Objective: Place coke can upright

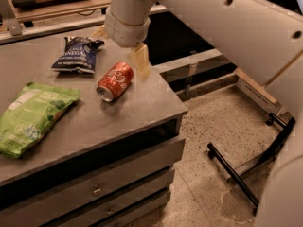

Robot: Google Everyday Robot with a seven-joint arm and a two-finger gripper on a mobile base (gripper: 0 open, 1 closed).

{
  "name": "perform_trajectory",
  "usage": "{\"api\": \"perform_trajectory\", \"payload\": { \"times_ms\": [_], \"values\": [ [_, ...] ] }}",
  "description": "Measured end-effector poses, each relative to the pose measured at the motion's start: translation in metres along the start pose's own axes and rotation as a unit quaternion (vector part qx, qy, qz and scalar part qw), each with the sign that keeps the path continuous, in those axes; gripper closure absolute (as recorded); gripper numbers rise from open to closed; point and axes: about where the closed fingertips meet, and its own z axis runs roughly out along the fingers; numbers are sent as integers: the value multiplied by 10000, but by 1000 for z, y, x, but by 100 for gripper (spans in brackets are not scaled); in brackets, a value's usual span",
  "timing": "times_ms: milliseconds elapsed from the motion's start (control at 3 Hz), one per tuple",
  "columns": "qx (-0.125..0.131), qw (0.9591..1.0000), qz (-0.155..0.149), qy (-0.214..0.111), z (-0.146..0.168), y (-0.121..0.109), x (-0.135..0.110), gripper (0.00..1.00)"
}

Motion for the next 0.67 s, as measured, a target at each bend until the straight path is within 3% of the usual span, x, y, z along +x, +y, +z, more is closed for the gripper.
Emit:
{"api": "perform_trajectory", "payload": {
  "times_ms": [333, 667],
  "values": [
    [-87, 9979, -622, -156, 27, -10, -8, 0],
    [-358, 9934, -1069, -219, 45, -9, -17, 0]
  ]
}}
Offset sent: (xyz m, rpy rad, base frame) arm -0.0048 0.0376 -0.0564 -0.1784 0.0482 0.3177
